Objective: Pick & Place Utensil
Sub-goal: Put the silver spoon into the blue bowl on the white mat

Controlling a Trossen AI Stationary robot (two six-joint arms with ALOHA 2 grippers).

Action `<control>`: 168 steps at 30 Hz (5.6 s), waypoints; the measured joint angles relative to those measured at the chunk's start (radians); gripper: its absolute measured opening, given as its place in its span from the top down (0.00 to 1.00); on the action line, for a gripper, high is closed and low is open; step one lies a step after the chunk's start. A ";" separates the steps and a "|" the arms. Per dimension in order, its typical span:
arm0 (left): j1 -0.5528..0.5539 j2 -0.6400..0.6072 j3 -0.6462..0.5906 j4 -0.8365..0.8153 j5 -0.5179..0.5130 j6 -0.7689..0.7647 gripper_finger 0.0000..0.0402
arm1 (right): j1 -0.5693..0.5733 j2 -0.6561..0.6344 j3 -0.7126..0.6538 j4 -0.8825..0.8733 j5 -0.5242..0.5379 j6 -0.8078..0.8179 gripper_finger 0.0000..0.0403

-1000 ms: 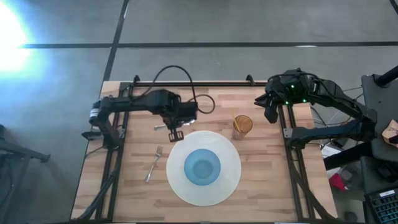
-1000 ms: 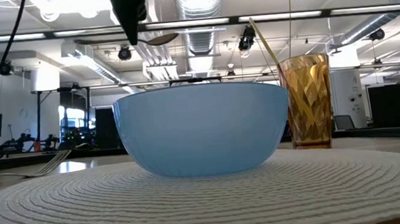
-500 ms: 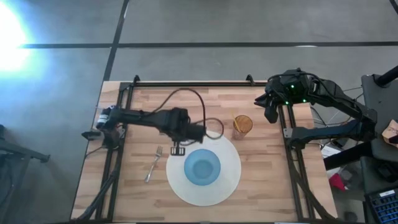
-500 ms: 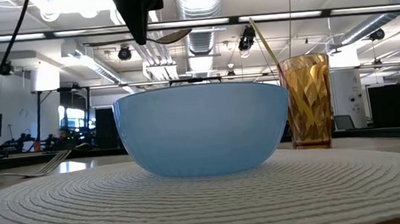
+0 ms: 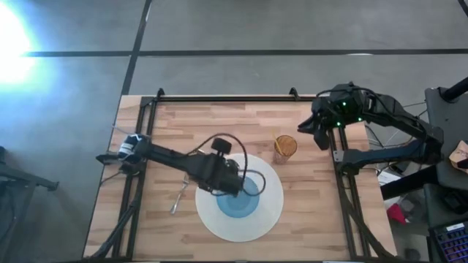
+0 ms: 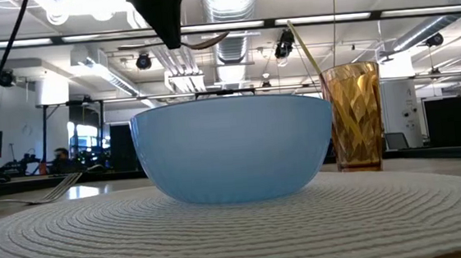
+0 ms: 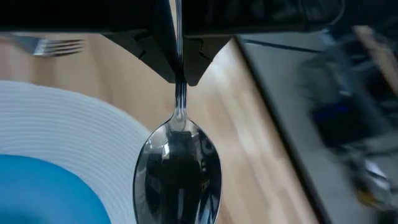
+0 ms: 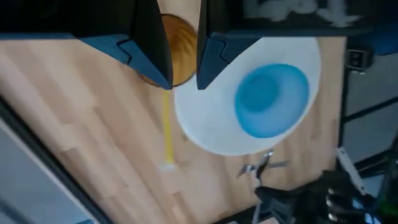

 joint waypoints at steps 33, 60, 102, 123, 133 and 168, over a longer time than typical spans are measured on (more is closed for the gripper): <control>-0.160 0.006 -0.075 0.493 -0.419 1.017 1.00 | 0.374 0.222 0.001 0.440 0.150 0.293 0.83; -0.160 0.006 -0.363 0.796 -0.675 1.365 1.00 | 0.364 0.446 0.003 0.661 0.191 0.165 0.74; -0.138 0.006 -0.362 1.300 -0.625 1.673 1.00 | 0.310 0.474 0.002 0.690 0.128 0.152 0.54; -0.120 0.007 -0.362 1.312 -0.612 1.711 1.00 | 0.310 0.474 0.002 0.673 0.079 0.158 0.97; -0.120 0.007 -0.362 1.315 -0.612 1.702 0.95 | 0.310 0.475 0.002 0.672 0.079 0.151 0.98; -0.125 -0.041 -0.362 1.253 -0.653 1.044 0.48 | 0.278 0.226 0.002 0.562 0.170 0.021 0.98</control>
